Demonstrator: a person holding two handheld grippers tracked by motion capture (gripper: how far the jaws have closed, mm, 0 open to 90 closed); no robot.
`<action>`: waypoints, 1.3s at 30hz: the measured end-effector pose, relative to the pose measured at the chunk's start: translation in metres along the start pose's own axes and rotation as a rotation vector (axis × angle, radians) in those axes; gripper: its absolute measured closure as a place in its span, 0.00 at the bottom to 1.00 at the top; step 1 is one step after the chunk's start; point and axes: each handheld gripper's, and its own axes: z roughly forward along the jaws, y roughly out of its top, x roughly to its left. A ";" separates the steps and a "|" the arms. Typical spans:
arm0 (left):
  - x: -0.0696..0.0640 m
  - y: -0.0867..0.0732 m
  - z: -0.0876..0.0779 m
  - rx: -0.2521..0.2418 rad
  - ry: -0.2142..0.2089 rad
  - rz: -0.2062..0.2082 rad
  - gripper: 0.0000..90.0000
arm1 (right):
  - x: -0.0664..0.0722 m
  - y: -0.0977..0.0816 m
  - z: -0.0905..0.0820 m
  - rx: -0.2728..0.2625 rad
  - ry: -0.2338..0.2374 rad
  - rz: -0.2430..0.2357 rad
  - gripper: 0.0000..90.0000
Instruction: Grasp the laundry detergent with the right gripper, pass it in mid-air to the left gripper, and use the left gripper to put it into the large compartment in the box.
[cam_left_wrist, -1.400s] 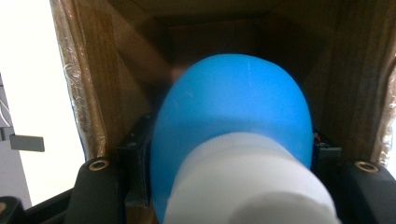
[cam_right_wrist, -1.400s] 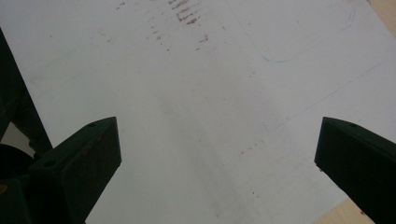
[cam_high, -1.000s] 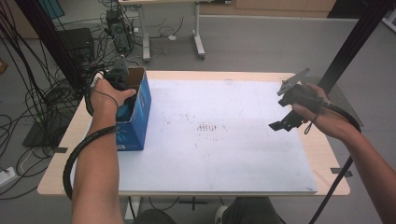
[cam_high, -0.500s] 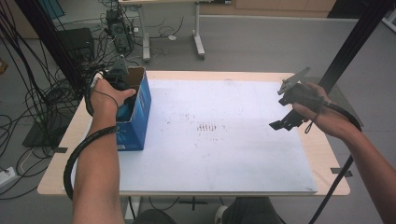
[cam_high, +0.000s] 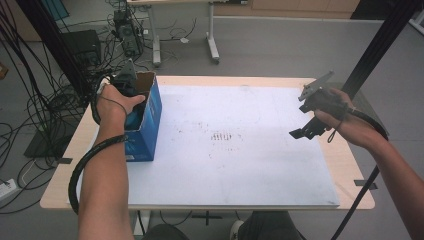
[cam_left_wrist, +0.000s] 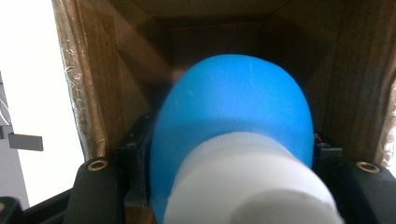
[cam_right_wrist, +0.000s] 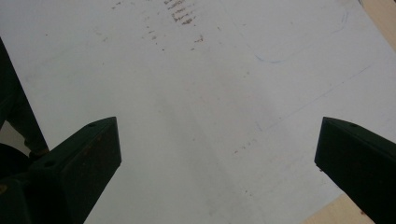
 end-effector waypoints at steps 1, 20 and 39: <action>0.000 0.000 0.000 0.000 0.000 0.000 0.40 | 0.000 0.000 0.000 0.002 -0.001 -0.001 0.00; 0.000 -0.002 0.000 -0.005 0.001 -0.002 0.40 | 0.000 0.001 -0.001 -0.006 0.005 0.001 0.00; 0.000 -0.002 0.000 -0.008 0.000 -0.002 0.40 | 0.000 0.000 -0.002 -0.005 -0.001 0.001 0.00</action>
